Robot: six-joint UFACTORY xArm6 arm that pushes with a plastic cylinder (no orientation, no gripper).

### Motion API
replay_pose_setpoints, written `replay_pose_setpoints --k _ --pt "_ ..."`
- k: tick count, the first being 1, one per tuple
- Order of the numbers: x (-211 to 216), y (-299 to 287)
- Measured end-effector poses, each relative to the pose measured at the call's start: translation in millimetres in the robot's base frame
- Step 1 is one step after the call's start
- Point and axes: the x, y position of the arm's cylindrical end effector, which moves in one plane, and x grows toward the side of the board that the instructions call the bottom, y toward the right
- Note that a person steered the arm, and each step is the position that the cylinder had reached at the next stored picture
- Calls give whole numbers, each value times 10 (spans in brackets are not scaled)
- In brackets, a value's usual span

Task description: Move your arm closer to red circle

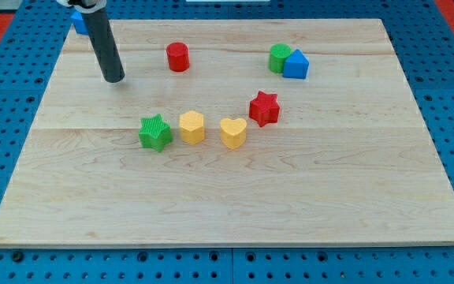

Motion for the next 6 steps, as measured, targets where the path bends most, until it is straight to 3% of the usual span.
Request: replay_pose_setpoints --k 6 --pt "0 54"
